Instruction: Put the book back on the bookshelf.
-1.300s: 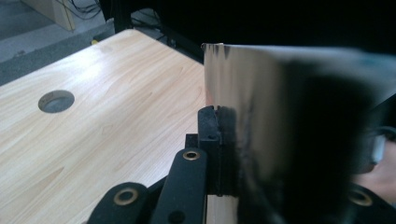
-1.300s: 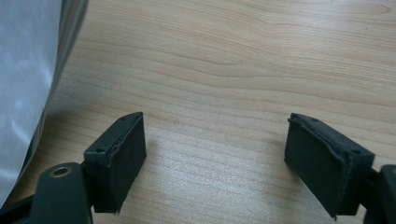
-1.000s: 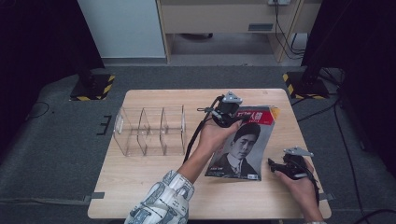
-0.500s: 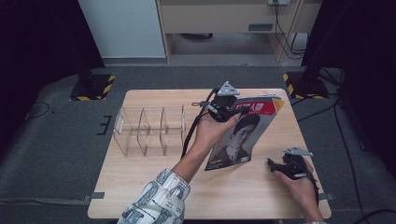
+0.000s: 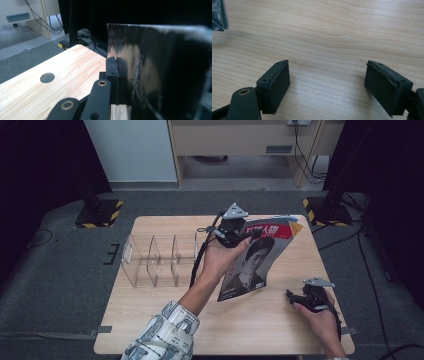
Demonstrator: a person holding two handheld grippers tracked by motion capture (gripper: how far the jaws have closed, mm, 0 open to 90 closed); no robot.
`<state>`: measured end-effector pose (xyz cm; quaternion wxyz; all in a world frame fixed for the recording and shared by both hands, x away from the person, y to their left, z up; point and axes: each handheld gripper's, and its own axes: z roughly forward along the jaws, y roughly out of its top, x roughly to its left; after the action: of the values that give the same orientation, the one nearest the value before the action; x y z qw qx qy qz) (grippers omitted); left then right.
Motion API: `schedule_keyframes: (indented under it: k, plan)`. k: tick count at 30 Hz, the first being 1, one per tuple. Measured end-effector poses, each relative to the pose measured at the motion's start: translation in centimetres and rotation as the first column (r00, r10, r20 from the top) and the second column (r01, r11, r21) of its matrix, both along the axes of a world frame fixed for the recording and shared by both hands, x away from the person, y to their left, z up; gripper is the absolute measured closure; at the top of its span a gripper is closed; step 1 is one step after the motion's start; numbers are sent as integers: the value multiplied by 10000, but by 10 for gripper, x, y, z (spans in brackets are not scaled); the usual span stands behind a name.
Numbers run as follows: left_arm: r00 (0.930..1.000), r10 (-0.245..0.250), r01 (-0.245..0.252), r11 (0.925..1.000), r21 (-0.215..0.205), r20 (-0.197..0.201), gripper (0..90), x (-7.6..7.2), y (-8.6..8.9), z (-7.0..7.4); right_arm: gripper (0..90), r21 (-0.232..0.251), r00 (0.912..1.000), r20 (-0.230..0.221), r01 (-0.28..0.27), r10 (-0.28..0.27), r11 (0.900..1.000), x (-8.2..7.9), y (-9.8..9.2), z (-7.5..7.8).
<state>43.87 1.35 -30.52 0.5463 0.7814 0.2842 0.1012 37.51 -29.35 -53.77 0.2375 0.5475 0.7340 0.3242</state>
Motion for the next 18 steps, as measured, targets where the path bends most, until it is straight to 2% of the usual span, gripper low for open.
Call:
schedule_keyframes:
  k: [10, 18]
  plan:
    - [9999, 142, -142, 9999, -93, -6, 863, -2, 11, 0, 206, -22, 10000, 23, -74, 74, 10000, 0, 0, 0]
    - [9998, 203, -203, 9998, -44, -57, 863, -6, 19, -5, 205, 40, 10000, -4, -77, 77, 10000, -1, 2, 0]
